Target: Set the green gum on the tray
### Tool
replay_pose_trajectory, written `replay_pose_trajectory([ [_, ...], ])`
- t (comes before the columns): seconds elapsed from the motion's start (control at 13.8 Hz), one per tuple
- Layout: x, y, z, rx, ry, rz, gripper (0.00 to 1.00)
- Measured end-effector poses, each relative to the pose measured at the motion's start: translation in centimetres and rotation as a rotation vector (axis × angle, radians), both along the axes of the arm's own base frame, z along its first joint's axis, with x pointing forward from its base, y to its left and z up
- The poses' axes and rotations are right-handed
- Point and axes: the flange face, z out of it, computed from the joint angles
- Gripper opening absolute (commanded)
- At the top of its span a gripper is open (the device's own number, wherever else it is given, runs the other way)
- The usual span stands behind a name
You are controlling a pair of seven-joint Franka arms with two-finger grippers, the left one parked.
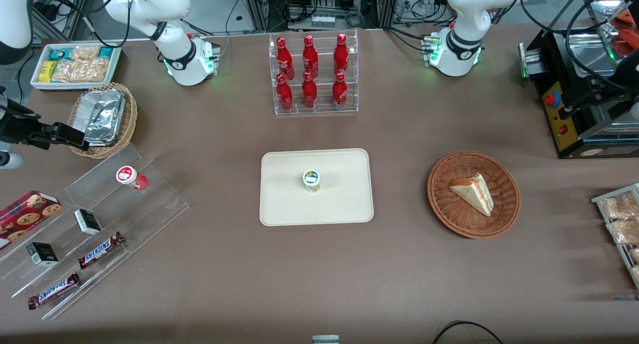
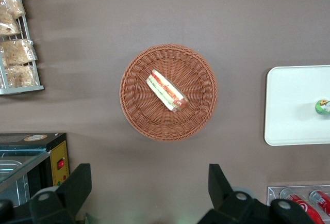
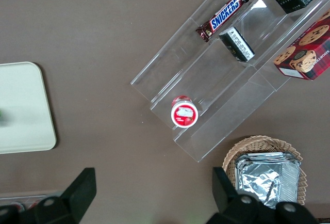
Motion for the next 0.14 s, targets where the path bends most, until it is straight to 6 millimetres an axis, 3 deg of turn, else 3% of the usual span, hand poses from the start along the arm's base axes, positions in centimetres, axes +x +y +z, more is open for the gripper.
replay_pose_trajectory([
  [0.14,0.06,0.12,-0.12,0.0,0.003,0.002,1.0],
])
